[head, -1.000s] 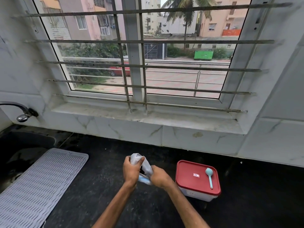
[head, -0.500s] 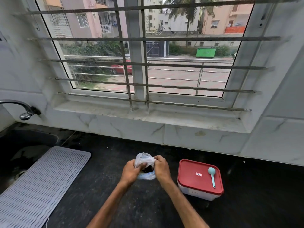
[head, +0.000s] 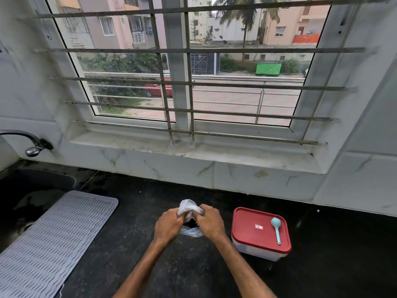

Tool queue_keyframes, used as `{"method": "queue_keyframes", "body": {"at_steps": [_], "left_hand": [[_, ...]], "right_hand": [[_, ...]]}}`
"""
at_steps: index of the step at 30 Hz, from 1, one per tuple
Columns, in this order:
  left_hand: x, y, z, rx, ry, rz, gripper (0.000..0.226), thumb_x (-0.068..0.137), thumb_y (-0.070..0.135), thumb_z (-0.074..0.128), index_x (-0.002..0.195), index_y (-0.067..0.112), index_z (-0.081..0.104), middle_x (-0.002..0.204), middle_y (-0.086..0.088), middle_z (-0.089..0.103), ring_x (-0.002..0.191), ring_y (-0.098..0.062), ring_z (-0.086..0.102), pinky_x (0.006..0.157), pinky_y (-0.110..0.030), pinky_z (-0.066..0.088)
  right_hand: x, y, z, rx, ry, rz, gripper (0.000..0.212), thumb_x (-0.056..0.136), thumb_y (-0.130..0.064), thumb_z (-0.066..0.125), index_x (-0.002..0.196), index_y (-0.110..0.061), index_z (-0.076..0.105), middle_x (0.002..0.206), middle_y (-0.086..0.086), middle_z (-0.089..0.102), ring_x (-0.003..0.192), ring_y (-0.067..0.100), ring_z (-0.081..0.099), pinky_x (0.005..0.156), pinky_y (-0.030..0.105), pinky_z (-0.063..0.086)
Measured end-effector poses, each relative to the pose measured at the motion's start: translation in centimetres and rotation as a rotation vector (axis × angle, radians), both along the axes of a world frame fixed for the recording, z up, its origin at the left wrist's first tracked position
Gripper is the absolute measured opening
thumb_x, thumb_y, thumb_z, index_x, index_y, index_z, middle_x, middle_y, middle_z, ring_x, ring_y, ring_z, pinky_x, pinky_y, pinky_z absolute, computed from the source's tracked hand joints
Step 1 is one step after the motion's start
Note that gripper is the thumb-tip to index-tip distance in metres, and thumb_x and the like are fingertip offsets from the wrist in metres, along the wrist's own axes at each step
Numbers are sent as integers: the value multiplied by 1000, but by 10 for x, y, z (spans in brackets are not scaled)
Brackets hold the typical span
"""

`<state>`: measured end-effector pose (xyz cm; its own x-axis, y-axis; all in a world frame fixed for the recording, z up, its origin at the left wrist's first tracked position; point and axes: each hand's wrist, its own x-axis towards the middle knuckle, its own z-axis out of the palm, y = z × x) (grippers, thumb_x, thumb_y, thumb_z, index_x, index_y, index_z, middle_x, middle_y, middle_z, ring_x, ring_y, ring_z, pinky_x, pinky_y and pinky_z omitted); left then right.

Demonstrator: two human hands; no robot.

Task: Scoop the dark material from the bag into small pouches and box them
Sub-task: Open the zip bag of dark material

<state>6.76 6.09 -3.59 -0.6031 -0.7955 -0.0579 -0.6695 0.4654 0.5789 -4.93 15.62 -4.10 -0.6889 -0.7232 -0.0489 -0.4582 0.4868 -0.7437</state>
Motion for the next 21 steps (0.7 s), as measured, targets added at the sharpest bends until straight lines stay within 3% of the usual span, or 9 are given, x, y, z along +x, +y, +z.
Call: {"method": "queue_keyframes", "body": {"at_steps": [3,6,9,13,15,17,19,21], "left_hand": [[3,-5,-1,263,202,-78,42,80,65,59,94,27,68,83,6,73,76,-10,70,71,-35,58],[6,-4,0,354,320,-72,26,80,34,78,95,17,65,85,-2,73,78,-16,71,69,-32,58],[8,-2,-4,352,364,118,25,76,-1,71,93,15,60,87,-5,69,83,-24,68,72,-40,59],[5,10,-9,488,546,263,33,74,-10,63,96,15,58,92,-10,68,86,-27,65,75,-39,57],[6,11,-20,457,498,237,29,79,-5,64,95,18,58,90,-7,69,85,-26,66,77,-42,58],[13,9,-29,426,349,141,27,80,17,70,101,24,55,92,-1,70,86,-21,68,80,-46,57],[19,10,-31,440,283,-22,54,71,35,74,116,27,46,104,2,67,93,-14,67,83,-43,57],[19,8,-33,380,234,-127,76,64,36,79,127,29,38,114,7,62,100,-8,65,87,-37,56]], "right_hand": [[2,2,-3,-17,-3,-35,12,94,-30,60,100,-23,67,87,-7,68,73,6,61,56,18,41],[-1,4,-8,-24,-32,12,10,93,-23,65,102,-21,66,88,-7,68,71,-1,60,56,12,44],[-3,6,-10,-27,-106,135,10,84,-18,73,89,-23,66,77,-12,65,66,-3,59,55,13,47],[-3,2,-17,-3,-145,104,16,86,-7,62,79,-21,64,71,-9,62,61,-2,53,52,12,39],[-2,0,-20,18,-242,60,19,87,-3,55,81,-18,66,72,-8,62,61,-1,53,50,12,39],[-3,-3,-23,58,-255,61,18,88,-3,51,89,-15,65,79,-5,62,66,2,53,53,15,40],[-3,-3,-23,89,-232,75,17,90,-6,49,98,-14,62,92,-1,64,75,8,56,58,18,40],[-5,-5,-26,140,-164,115,16,91,-7,49,101,-13,59,101,4,65,84,15,60,63,24,44]]}}
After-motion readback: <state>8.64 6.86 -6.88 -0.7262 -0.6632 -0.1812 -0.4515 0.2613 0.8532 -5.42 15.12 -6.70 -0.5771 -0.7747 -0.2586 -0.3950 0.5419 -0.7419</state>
